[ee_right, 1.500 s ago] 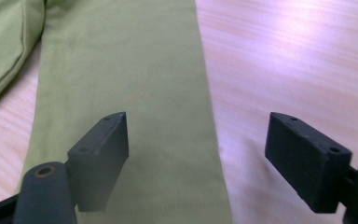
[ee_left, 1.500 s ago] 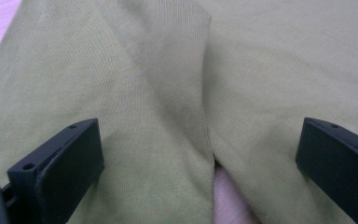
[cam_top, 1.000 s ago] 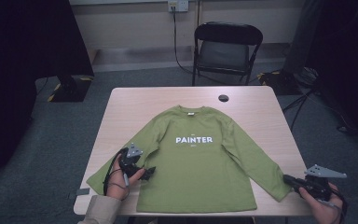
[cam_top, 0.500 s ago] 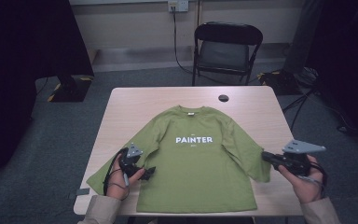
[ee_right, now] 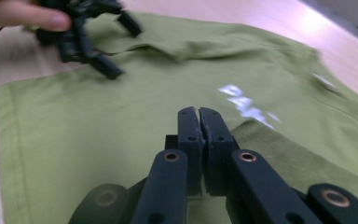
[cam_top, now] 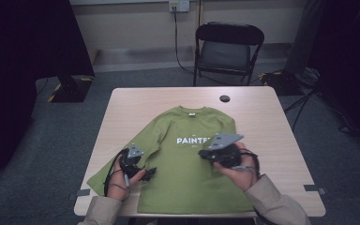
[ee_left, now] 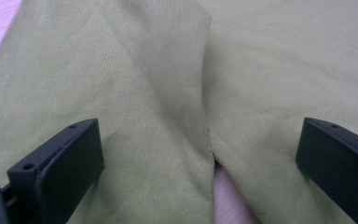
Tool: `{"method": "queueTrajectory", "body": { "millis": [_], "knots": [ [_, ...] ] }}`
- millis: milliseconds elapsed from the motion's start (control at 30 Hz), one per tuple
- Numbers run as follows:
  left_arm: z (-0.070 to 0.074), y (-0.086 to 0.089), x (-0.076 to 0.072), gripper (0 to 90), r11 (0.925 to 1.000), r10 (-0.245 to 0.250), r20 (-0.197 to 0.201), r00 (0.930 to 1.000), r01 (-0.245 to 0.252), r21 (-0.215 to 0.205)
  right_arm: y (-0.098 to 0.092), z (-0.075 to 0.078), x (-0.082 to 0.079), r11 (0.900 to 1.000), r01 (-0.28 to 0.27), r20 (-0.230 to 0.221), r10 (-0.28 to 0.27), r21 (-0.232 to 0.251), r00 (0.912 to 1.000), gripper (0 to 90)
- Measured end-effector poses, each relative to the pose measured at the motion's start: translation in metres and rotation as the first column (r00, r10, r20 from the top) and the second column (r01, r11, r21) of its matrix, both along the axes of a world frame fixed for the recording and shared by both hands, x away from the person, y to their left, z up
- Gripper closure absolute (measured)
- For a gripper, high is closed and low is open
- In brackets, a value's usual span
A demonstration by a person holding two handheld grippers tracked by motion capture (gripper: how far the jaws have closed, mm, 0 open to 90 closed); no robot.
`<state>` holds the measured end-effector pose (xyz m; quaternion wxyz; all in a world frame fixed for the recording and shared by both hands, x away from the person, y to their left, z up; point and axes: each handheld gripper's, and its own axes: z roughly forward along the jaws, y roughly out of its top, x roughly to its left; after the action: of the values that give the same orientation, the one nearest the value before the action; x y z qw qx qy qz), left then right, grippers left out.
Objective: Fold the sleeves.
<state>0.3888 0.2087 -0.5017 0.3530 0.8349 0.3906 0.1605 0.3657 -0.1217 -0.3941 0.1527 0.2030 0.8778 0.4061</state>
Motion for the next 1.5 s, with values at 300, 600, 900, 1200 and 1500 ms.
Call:
{"method": "queueTrajectory", "body": {
  "millis": [300, 600, 900, 1200, 1500],
  "knots": [
    [0.000, 0.000, 0.000, 0.0, 1.0000, 0.000, 0.001, 1.0000, 0.000, -0.001, 0.070, -0.034, -0.021, 0.978, -0.191, -0.037, 0.189, -0.084, 0.9813, 87.9],
    [0.000, 0.000, 0.000, 0.0, 1.0000, 0.001, 0.000, 1.0000, -0.001, -0.001, 0.101, -0.050, -0.034, 0.957, -0.276, -0.064, 0.271, -0.088, 0.9604, 87.3],
    [0.000, 0.000, 0.000, 0.0, 1.0000, 0.001, 0.000, 1.0000, -0.001, -0.001, 0.105, -0.066, -0.029, 0.962, -0.269, -0.102, 0.264, -0.043, 0.9592, 67.9],
    [0.000, 0.000, 0.000, 0.0, 1.0000, 0.000, 0.001, 1.0000, 0.000, -0.001, 0.083, -0.058, -0.015, 0.993, -0.115, -0.101, 0.116, 0.023, 0.9881, 13.5],
    [0.000, 0.000, 0.000, 0.0, 1.0000, 0.000, 0.000, 1.0000, 0.000, 0.001, 0.053, -0.053, -0.003, 0.995, -0.077, -0.112, 0.085, 0.067, 0.9901, 1.4]
  ]
}}
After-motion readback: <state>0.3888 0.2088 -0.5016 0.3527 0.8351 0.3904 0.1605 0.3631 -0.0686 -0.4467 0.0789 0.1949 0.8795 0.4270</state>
